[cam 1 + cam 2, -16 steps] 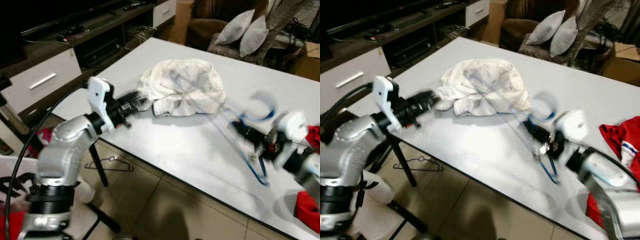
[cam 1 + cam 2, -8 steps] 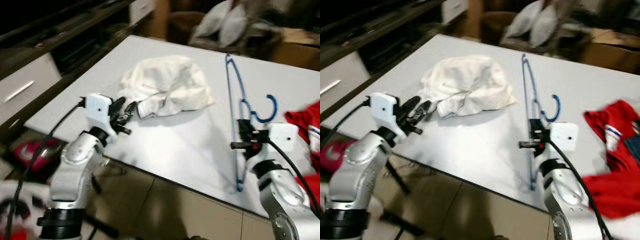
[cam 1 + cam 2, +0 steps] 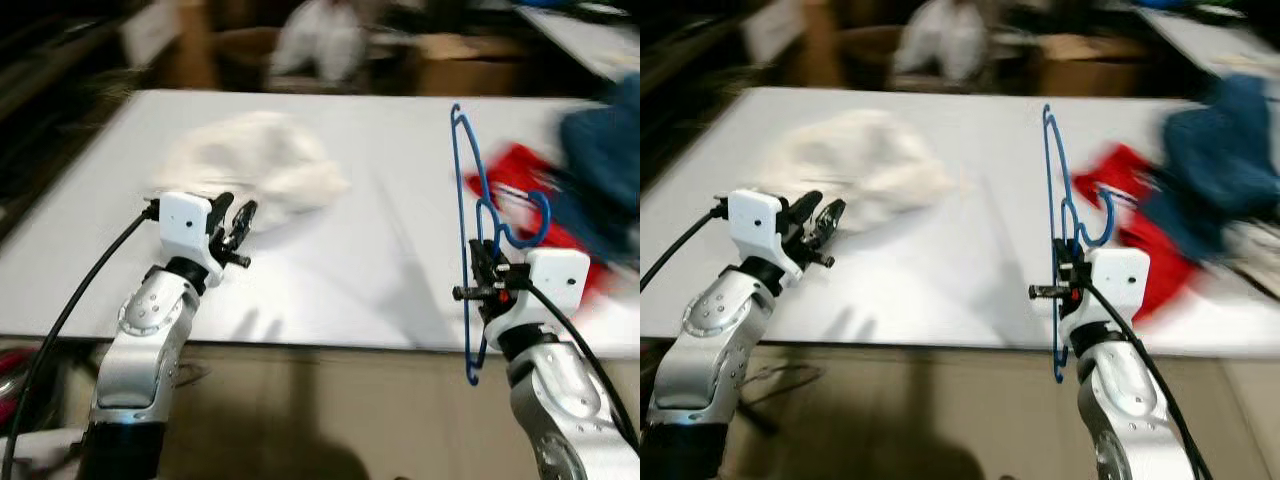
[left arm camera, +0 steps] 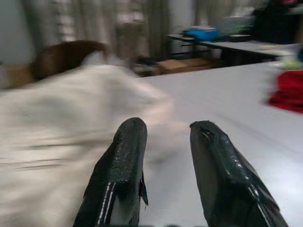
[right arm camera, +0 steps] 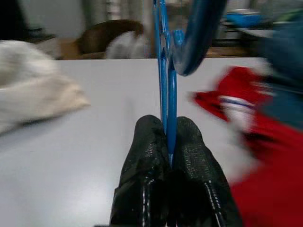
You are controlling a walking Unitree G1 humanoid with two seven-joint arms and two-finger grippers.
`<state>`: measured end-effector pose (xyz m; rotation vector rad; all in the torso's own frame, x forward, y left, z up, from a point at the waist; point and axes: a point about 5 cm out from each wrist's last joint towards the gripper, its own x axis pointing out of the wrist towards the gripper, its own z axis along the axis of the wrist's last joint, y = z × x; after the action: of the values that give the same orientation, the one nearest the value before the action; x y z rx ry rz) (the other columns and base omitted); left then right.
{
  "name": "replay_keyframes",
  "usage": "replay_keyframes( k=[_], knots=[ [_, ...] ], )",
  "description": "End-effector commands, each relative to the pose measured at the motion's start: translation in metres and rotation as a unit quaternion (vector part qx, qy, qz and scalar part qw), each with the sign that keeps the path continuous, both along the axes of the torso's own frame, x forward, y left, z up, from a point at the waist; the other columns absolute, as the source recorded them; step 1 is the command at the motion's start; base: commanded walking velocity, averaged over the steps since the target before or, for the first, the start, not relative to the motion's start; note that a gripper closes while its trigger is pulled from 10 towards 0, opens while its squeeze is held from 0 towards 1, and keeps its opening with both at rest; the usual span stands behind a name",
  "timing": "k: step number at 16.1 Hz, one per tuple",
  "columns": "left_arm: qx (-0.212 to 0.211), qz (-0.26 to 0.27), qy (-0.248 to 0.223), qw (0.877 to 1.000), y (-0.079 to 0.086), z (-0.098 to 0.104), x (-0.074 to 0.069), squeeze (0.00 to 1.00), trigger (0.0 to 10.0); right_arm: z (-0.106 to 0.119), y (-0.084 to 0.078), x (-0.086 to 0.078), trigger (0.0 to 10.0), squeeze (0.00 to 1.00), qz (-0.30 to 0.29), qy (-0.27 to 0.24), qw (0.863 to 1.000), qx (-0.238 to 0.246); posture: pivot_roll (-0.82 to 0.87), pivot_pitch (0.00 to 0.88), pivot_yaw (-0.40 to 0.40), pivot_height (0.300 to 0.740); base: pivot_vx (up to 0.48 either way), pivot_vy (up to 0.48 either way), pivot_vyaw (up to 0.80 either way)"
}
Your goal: Hang hanger
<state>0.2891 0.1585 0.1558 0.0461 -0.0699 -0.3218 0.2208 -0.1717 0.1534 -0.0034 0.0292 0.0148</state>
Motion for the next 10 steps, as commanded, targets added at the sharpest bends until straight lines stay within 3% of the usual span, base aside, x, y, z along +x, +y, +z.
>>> replay_keyframes(
  k=[1, 4, 8, 10],
  knots=[
    [0.006, -0.003, 0.002, 1.000, -0.0024, -0.0013, -0.0003, 0.00, 10.0, 0.0047, 0.0007, 0.0010, 10.0, 0.00, 0.001, -0.012, 1.000, -0.006, -0.07, 0.000, 0.038, 0.740, 0.000, -0.480, -0.80],
    [0.007, 0.005, 0.010, 1.000, -0.0043, -0.0051, 0.0011, 0.00, 10.0, 0.0042, -0.0009, 0.0047, 10.0, 0.00, 0.014, -0.001, 1.000, -0.007, -0.08, 0.000, 0.034, 0.740, 0.000, -0.480, -0.61],
    [0.003, 0.012, 0.011, 1.000, -0.0095, -0.0055, 0.0073, 0.00, 10.0, 0.0032, -0.0019, 0.0082, 10.0, 0.00, 0.027, 0.008, 0.999, -0.024, -0.07, 0.000, 0.023, 0.740, 0.000, -0.480, 0.00],
    [0.001, 0.013, 0.018, 1.000, -0.0118, -0.0086, 0.0084, 0.00, 10.0, -0.0006, 0.0019, 0.0097, 10.0, 0.00, 0.043, 0.025, 0.998, -0.027, -0.07, 0.000, 0.018, 0.740, 0.000, -0.182, 0.00]
  ],
)
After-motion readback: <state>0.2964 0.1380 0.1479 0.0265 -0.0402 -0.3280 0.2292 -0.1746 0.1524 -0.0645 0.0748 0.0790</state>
